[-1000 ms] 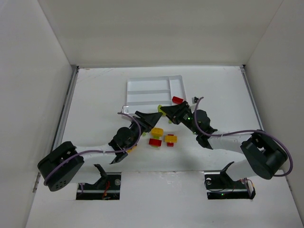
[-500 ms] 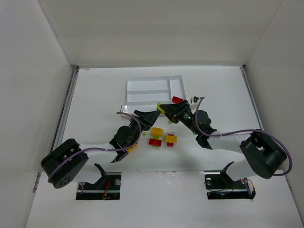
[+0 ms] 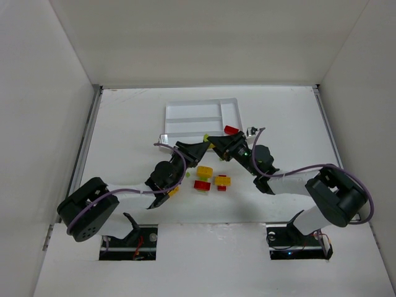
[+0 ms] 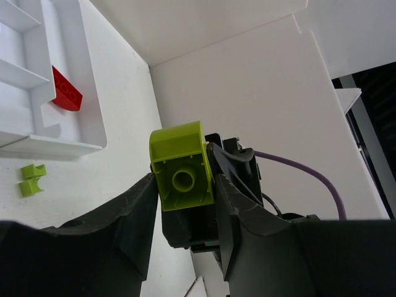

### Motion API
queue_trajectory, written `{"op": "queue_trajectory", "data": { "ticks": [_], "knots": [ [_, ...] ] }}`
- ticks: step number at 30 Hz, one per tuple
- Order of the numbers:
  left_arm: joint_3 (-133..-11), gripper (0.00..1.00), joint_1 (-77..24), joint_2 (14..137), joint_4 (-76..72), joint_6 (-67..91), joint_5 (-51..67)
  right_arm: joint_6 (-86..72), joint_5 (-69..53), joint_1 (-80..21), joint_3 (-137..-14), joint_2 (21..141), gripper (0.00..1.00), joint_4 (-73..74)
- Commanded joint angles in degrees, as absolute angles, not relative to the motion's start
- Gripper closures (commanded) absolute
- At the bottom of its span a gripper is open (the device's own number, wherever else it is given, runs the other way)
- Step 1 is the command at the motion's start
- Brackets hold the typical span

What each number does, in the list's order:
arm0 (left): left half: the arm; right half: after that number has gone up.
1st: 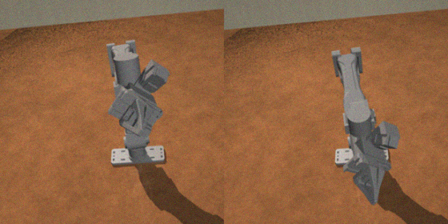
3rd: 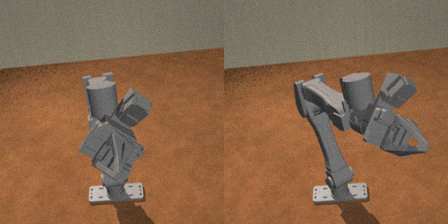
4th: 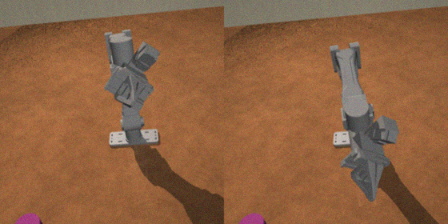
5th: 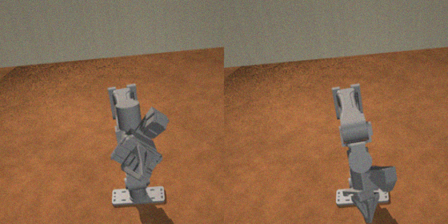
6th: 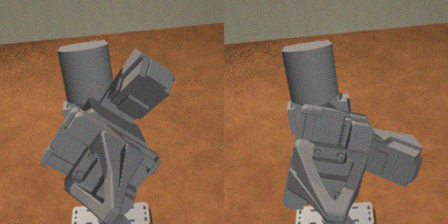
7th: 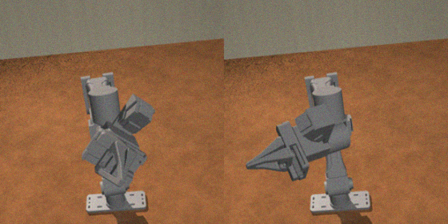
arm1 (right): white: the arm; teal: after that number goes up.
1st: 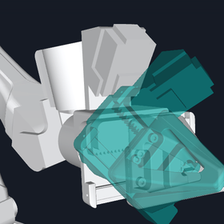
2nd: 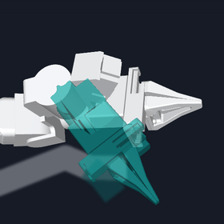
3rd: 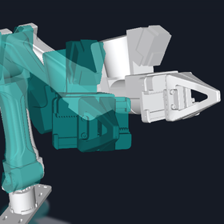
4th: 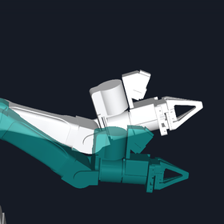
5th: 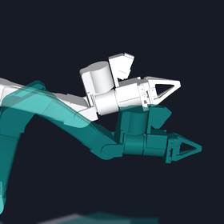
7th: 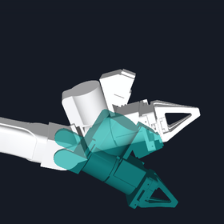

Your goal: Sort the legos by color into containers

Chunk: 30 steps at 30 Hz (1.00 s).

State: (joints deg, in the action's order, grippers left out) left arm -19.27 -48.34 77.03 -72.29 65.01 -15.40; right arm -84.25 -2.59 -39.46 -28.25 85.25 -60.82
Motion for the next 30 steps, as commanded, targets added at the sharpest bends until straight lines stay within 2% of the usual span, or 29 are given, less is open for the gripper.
{"op": "queue_trajectory", "data": {
  "ticks": [1, 7, 20, 27, 30],
  "knots": [
    [-21.27, 0.76, -48.47, 76.64, -76.46, 63.81, -15.38, -85.43, -3.43, -39.94, -27.95, 85.43, 0.68, -66.71],
    [-18.47, 0.84, -47.24, 71.55, -75.5, 62.76, -15.21, -84.47, -3.69, -37.67, -25.4, 82.98, 0.68, -66.27],
    [-11.51, 0.85, -41.45, 60.04, -67.33, 61.97, -15.03, -79.37, -6.41, -35.46, -28.73, 83.93, 0.67, -60.39],
    [-16.6, 0.85, -35.73, 55.2, -52.24, 57.41, -14.41, -66.64, -5.81, -35.81, -40.5, 88.94, 0.67, -40.64],
    [-20.46, 0.85, -35.55, 56.51, -45.55, 53.8, -15.11, -57.34, -0.46, -36.51, -47.7, 90.7, 0.67, -27.56]
  ]
}}
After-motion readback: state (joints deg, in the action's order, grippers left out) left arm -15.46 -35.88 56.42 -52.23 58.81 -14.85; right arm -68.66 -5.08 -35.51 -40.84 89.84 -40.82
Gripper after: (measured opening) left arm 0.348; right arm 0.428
